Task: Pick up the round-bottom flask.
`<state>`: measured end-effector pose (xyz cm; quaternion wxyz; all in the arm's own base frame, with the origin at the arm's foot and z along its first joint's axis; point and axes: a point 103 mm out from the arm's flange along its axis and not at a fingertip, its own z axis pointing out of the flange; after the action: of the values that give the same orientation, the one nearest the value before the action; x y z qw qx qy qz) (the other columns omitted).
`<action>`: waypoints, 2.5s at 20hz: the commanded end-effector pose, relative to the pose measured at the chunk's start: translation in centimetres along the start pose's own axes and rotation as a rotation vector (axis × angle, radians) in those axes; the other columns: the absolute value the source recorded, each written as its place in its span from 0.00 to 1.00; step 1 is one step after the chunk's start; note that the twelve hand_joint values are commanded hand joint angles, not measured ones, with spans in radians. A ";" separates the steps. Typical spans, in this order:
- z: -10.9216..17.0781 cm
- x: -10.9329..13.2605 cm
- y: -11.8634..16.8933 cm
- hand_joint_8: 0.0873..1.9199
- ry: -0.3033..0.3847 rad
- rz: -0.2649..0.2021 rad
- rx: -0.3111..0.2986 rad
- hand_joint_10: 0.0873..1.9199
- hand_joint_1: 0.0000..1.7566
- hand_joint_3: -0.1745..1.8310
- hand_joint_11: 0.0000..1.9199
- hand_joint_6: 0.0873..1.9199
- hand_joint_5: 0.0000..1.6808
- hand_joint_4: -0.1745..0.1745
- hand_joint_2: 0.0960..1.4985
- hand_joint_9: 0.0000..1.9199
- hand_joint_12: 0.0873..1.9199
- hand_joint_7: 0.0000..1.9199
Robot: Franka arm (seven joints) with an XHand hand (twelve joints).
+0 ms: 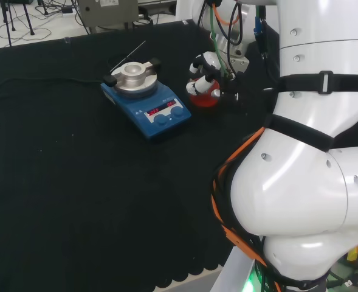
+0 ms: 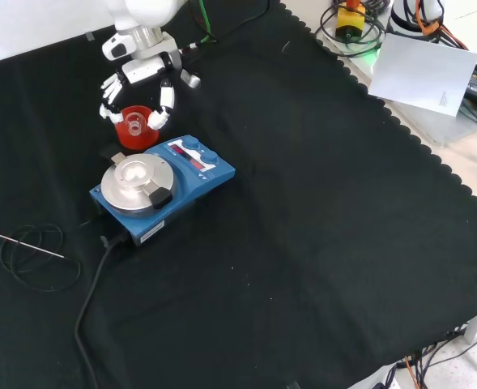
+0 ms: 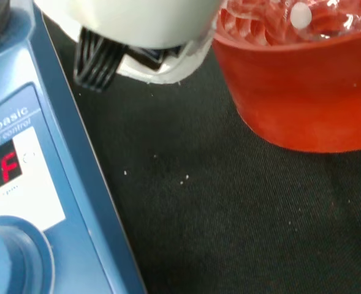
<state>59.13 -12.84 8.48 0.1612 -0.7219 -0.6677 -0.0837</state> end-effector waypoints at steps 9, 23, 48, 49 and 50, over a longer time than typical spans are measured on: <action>1.1 -0.3 0.1 0.31 0.002 0.009 0.008 0.32 0.59 0.45 0.11 0.37 0.39 0.40 0.28 0.28 0.68 0.18; 2.2 -0.4 0.8 0.31 0.009 0.018 0.005 0.32 0.60 0.45 0.11 0.37 0.43 0.41 0.29 0.29 0.68 0.20; 1.7 -1.9 -0.5 0.30 -0.041 0.008 -0.058 0.30 0.62 0.46 0.14 0.39 0.44 0.34 0.30 0.32 0.67 0.22; 1.6 -1.8 -0.6 0.30 -0.042 0.005 -0.069 0.30 0.63 0.47 0.14 0.40 0.43 0.34 0.30 0.32 0.67 0.21; 1.6 -1.8 -0.6 0.30 -0.041 0.003 -0.080 0.30 0.63 0.47 0.14 0.40 0.43 0.35 0.30 0.32 0.67 0.21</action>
<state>58.36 -13.86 6.25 0.1390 -0.7313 -0.6619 -0.0885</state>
